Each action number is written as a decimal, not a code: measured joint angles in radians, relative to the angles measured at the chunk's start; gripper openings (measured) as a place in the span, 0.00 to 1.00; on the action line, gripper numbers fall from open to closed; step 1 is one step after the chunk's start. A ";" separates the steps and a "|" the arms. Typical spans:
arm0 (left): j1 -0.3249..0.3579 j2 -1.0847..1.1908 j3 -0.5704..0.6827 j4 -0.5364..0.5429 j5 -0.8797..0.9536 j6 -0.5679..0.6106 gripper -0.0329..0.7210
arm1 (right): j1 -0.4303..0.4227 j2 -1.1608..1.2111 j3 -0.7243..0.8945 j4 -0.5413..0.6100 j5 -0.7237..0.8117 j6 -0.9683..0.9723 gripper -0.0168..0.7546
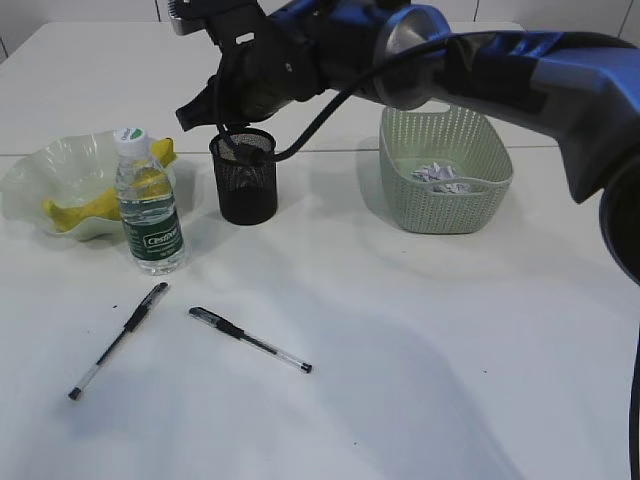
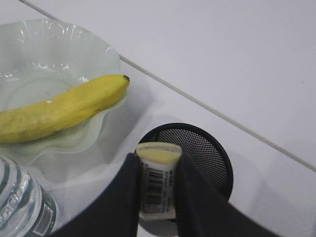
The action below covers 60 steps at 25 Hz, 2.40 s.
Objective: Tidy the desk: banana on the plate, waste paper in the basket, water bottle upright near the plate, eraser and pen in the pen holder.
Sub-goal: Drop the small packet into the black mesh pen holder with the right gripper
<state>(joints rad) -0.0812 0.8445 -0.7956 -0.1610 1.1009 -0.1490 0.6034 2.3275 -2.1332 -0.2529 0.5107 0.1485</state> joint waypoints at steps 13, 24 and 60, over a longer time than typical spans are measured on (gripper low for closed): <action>0.000 0.000 0.000 0.000 0.000 0.000 0.63 | 0.000 0.046 0.000 -0.035 -0.002 0.040 0.18; 0.000 0.000 0.000 0.000 0.000 0.000 0.63 | 0.000 0.050 0.000 -0.203 -0.013 0.231 0.19; 0.000 0.000 0.000 0.000 0.000 0.000 0.63 | 0.000 0.060 0.000 -0.327 -0.105 0.313 0.53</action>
<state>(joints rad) -0.0812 0.8445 -0.7956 -0.1610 1.1009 -0.1490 0.6034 2.3876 -2.1332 -0.5794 0.4060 0.4614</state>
